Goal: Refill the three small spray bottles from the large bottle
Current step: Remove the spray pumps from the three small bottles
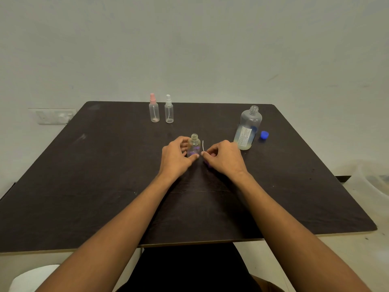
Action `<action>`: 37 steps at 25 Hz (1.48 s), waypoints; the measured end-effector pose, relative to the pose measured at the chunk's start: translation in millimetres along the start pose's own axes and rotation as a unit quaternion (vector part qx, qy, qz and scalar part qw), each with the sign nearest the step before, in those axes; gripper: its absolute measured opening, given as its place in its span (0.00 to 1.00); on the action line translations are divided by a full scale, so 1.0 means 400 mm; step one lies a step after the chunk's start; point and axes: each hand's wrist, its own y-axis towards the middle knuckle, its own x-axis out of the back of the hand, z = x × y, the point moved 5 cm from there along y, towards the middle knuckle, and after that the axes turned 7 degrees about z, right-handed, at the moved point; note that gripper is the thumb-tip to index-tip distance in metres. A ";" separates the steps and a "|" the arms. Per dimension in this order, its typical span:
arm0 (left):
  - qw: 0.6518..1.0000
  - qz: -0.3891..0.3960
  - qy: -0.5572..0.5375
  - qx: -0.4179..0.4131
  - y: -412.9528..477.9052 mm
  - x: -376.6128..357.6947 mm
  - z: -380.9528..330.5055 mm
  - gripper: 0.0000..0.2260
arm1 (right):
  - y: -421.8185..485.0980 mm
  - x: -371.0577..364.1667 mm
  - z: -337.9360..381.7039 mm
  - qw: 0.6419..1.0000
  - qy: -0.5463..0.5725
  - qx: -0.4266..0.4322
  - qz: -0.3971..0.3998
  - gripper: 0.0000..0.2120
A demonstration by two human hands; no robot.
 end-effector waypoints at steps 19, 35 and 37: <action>0.998 0.002 0.058 -0.020 -0.046 0.080 -0.013 0.30 | -0.023 0.086 0.011 0.993 0.071 0.045 -0.081 0.10; 0.991 -0.113 0.021 -0.068 -0.015 0.260 -0.027 0.20 | 0.082 0.171 0.176 0.972 0.161 0.152 -0.076 0.12; 0.992 -0.112 0.021 -0.048 0.043 0.254 -0.011 0.21 | 0.156 0.163 0.199 0.976 0.145 0.152 -0.051 0.13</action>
